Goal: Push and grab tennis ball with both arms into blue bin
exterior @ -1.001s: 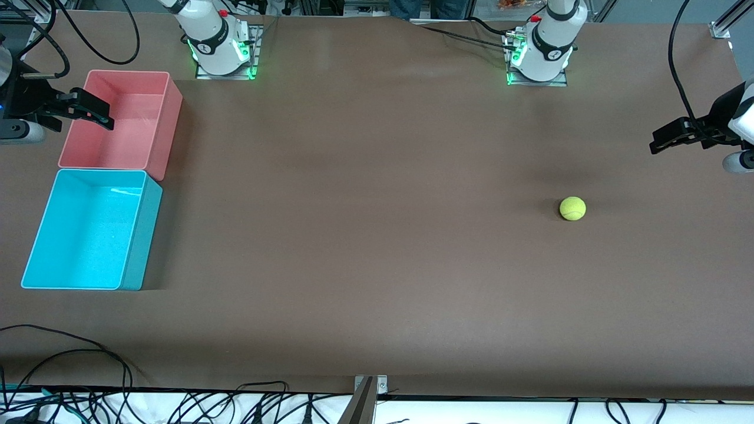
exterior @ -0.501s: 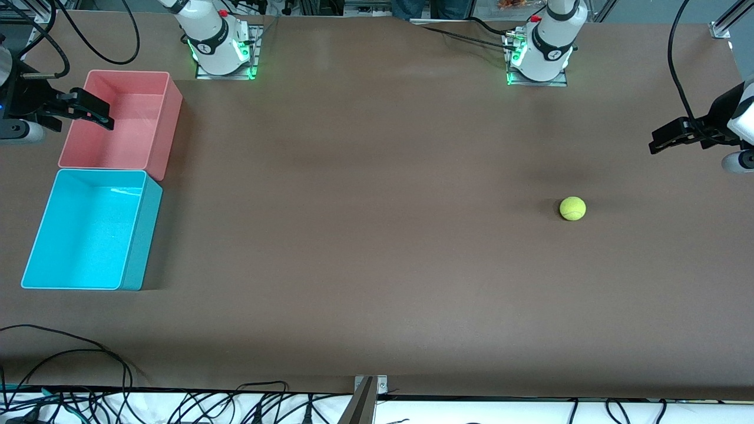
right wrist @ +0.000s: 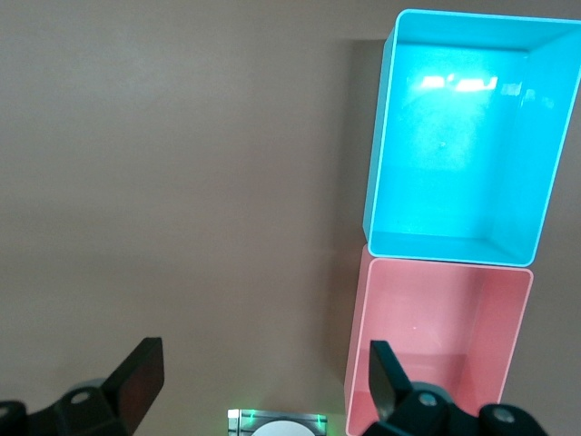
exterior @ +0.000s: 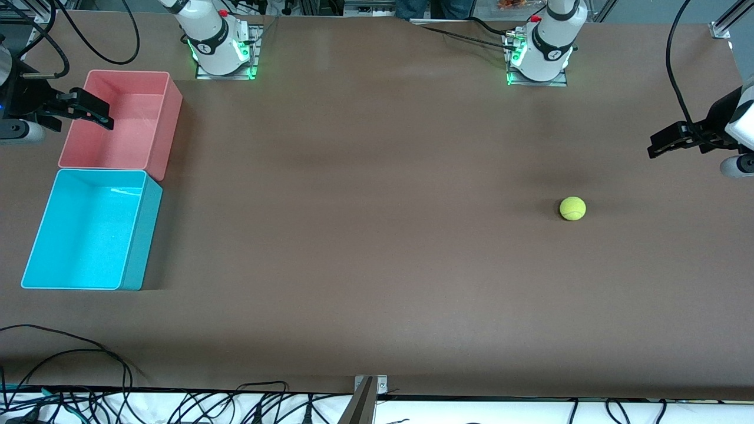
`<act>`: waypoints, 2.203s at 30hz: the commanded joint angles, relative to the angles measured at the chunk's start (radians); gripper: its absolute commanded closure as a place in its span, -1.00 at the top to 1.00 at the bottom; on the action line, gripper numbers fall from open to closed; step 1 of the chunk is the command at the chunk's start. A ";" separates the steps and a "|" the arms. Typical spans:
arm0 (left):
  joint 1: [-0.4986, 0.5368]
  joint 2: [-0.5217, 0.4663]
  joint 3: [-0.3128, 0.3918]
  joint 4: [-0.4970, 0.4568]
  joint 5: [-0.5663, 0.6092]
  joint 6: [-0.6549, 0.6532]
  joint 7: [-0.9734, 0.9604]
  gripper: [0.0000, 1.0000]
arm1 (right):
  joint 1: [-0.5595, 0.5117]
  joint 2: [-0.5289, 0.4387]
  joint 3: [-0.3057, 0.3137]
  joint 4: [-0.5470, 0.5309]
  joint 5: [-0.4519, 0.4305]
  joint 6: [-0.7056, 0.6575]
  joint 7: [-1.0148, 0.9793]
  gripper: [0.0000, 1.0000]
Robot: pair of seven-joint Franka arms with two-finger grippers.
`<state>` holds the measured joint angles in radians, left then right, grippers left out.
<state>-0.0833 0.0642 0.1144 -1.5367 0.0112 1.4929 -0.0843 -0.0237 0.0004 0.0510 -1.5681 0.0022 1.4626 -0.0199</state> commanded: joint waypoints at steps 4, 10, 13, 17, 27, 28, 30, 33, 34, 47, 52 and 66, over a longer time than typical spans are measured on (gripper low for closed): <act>-0.004 0.017 0.001 0.032 0.010 -0.005 -0.015 1.00 | 0.001 0.004 -0.005 0.025 0.004 -0.031 -0.009 1.00; -0.004 0.016 0.001 0.032 0.010 -0.005 -0.018 1.00 | 0.001 0.003 -0.002 0.025 0.004 -0.033 -0.003 1.00; -0.004 0.016 0.001 0.033 0.010 -0.005 -0.020 1.00 | 0.001 0.001 -0.002 0.025 0.002 -0.033 -0.003 1.00; -0.004 0.016 0.001 0.033 0.012 -0.005 -0.020 0.55 | 0.001 0.003 -0.002 0.025 0.004 -0.033 -0.006 1.00; -0.003 0.014 0.001 0.033 0.010 -0.005 -0.022 -1.00 | 0.001 0.003 -0.002 0.025 0.004 -0.033 -0.003 1.00; -0.003 0.014 0.001 0.033 0.010 -0.005 -0.022 -1.00 | 0.001 0.003 -0.002 0.025 0.004 -0.033 -0.005 1.00; -0.003 0.014 0.001 0.033 0.009 -0.005 -0.022 -1.00 | 0.001 0.003 -0.002 0.025 0.004 -0.033 -0.005 1.00; -0.003 0.016 0.001 0.033 0.010 -0.005 -0.022 -1.00 | 0.001 0.003 -0.002 0.025 0.004 -0.033 -0.006 1.00; -0.003 0.016 0.001 0.033 0.010 -0.006 -0.023 -1.00 | 0.001 0.003 -0.002 0.025 0.004 -0.031 -0.006 1.00; 0.007 0.032 0.002 0.032 0.010 -0.005 -0.389 -1.00 | 0.001 0.003 -0.002 0.025 0.004 -0.033 0.000 1.00; 0.034 0.049 0.007 0.018 0.007 -0.005 -0.569 -1.00 | 0.001 0.001 -0.002 0.025 0.004 -0.033 0.000 1.00; 0.065 0.112 0.007 -0.106 -0.002 0.099 -1.034 -1.00 | 0.001 0.000 0.001 0.025 0.004 -0.036 0.000 1.00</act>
<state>-0.0234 0.1684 0.1238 -1.5638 0.0109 1.5147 -0.9559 -0.0240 0.0003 0.0500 -1.5680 0.0022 1.4540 -0.0199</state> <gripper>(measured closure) 0.991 0.000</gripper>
